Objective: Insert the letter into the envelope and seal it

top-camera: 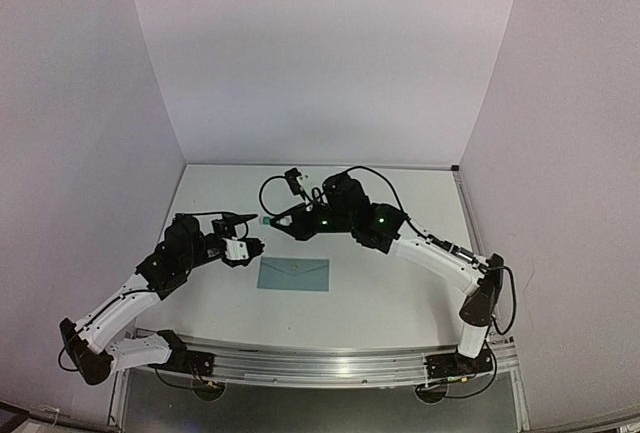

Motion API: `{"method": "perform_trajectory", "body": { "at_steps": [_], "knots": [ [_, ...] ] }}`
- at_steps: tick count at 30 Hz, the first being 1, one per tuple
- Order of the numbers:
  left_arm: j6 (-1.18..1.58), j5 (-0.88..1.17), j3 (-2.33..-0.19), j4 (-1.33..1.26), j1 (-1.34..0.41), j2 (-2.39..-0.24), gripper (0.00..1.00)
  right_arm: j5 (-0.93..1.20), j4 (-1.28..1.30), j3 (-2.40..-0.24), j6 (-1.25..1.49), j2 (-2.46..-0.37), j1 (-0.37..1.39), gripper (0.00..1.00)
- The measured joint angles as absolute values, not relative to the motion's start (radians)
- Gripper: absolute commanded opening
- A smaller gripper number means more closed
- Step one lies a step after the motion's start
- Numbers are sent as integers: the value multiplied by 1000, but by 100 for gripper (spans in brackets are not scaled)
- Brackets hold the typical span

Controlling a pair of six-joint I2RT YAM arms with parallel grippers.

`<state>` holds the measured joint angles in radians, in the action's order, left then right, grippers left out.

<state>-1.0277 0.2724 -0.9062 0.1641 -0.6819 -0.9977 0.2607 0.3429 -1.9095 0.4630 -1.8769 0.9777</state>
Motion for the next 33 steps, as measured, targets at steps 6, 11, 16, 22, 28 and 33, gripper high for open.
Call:
{"method": "perform_trajectory", "body": {
  "at_steps": [6,11,16,22,28,33],
  "knots": [
    [-998,258,-907,167,-682,-1004,55,314,379,-1920,565,-1906,974,0],
    [-982,245,-918,192,-686,-1029,41,337,384,-1921,595,-1911,974,0],
    [-968,236,-923,209,-699,-1040,37,348,386,-1924,604,-1911,974,0],
    [-968,232,-923,211,-705,-1040,40,350,390,-1925,604,-1912,974,0],
    [-968,231,-925,211,-708,-1040,38,361,399,-1954,611,-1934,974,0],
    [-968,231,-932,209,-708,-1042,24,367,411,-1958,615,-1948,974,0]
  ]
}}
